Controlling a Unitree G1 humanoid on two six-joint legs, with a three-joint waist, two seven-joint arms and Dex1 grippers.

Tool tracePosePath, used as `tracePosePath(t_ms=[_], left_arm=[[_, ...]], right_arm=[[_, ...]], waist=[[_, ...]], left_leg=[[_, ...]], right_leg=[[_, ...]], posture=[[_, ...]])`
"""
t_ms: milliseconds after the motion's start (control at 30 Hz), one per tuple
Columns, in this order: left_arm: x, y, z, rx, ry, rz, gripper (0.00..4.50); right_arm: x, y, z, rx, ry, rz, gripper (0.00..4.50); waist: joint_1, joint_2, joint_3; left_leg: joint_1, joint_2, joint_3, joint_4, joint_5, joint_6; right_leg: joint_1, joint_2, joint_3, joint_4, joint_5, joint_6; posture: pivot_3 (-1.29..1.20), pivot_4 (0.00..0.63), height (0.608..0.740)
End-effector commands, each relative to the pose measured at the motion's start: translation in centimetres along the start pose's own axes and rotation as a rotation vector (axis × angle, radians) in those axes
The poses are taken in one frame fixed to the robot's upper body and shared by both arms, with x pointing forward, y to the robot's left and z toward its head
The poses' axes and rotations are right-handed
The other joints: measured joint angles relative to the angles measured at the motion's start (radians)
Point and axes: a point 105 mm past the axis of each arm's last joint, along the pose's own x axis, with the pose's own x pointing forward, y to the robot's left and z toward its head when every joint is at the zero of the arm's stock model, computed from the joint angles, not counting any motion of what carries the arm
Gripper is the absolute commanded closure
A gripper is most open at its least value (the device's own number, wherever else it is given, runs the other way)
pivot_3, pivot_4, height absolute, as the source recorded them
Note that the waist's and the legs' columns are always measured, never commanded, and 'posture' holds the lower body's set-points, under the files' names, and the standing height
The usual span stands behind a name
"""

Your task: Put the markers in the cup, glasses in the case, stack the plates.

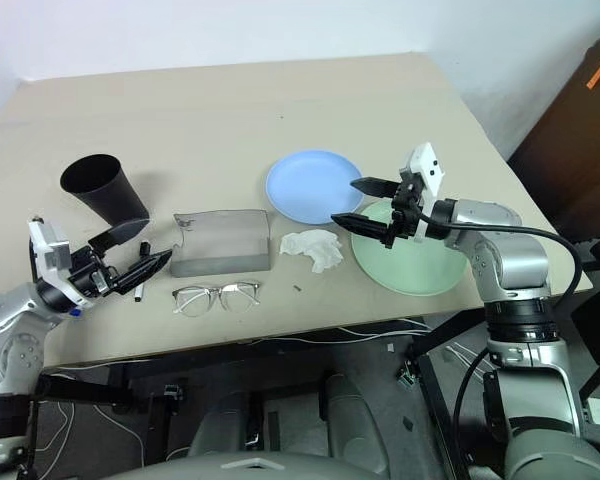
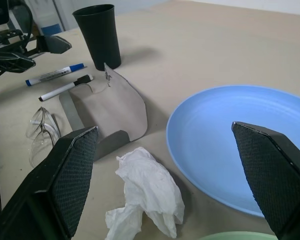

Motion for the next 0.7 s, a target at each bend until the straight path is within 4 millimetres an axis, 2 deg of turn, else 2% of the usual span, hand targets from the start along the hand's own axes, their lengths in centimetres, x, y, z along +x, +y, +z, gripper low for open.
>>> tracePosePath(t_ms=[33,133,367,700], left_arm=[[0.3,-0.6,0.7,0.025,-0.02,-0.012,0.0],[0.8,-1.3,0.2,-0.005,-0.015,-0.045,0.0],[2.2,-1.5,0.5,-0.024,-0.042,-0.071,0.0],[3.5,-2.1,-0.2,-0.057,-0.045,-0.11,0.0]], right_arm=[[0.2,0.0,1.0,-0.039,-0.03,0.005,0.01],[-0.1,-0.1,1.0,-0.033,-0.022,-0.006,0.01],[-1.2,-0.8,0.6,-0.01,0.011,-0.063,0.01],[-4.3,-3.8,0.7,0.073,0.086,-0.292,0.01]], waist=[[0.0,0.0,0.0],[0.0,0.0,0.0],[0.0,0.0,0.0],[0.0,0.0,0.0]], left_leg=[[0.0,0.0,0.0,0.0,0.0,0.0],[0.001,0.0,0.0,0.001,0.0,0.0],[0.001,0.0,0.0,0.002,0.0,0.0],[0.002,-0.001,0.0,0.003,0.0,0.0]], right_leg=[[0.0,0.0,0.0,0.001,0.0,0.0],[0.0,0.0,0.0,0.002,0.0,0.0],[0.0,0.0,0.0,0.004,0.0,0.0],[0.0,0.0,0.001,0.006,0.0,0.0]], posture=[[0.0,0.15,0.733],[0.0,0.15,0.733],[0.0,0.15,0.733],[0.0,0.15,0.733]])
